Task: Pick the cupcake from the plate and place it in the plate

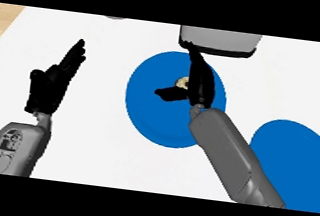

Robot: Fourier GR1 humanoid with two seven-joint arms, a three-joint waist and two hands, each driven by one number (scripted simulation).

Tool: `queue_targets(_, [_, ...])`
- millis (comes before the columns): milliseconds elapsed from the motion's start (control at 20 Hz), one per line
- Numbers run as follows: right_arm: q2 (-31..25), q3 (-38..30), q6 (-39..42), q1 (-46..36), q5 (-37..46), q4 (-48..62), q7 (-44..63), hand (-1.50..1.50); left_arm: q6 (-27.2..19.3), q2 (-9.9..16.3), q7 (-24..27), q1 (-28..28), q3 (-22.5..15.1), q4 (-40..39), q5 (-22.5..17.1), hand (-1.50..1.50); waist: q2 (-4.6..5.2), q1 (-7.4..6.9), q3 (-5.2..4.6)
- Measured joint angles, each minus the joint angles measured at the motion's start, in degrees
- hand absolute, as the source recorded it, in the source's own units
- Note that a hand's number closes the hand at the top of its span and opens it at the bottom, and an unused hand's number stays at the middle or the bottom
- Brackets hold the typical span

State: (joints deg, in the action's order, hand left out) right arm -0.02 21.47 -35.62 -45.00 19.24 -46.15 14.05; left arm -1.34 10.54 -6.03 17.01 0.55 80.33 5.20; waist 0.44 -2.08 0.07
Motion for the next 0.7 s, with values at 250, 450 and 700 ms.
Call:
queue_targets(250, [-1.1, -4.2, -3.9, 4.7, -2.8, -7.2, -1.5, -1.50, -0.7, -0.1, 0.1, -2.7, 0.2, 1.8, 0.4, 0.00, -0.50, 1.70, -0.04])
queue_targets(450, [-5.4, -7.4, -2.8, 11.4, -5.7, -15.5, -3.2, -1.50, -1.0, -0.1, 0.1, -2.9, 0.6, 1.7, 0.7, 0.00, -0.66, 2.62, -0.06])
queue_targets(700, [-12.5, -11.5, 3.0, 21.3, -10.7, -26.1, -5.9, -1.50, -0.2, 0.4, 0.1, -2.1, 1.6, 0.7, 0.2, 0.00, -0.62, 2.92, -0.06])
